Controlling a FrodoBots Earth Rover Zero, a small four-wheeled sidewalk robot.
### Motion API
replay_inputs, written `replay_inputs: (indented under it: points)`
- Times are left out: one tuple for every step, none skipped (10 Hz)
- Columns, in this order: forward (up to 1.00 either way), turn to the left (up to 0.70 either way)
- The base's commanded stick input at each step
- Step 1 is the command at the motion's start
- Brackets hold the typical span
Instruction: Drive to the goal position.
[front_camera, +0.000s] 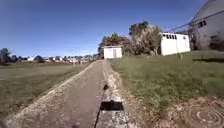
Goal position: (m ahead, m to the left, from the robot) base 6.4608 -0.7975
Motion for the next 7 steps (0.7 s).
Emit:
replay_inputs:
  points:
    - [0.7,-0.34]
    - [0.7,-0.34]
    - [0.7,-0.34]
    - [0.7,-0.34]
    - [0.7,-0.34]
    - [0.7,-0.34]
    - [0.7,-0.34]
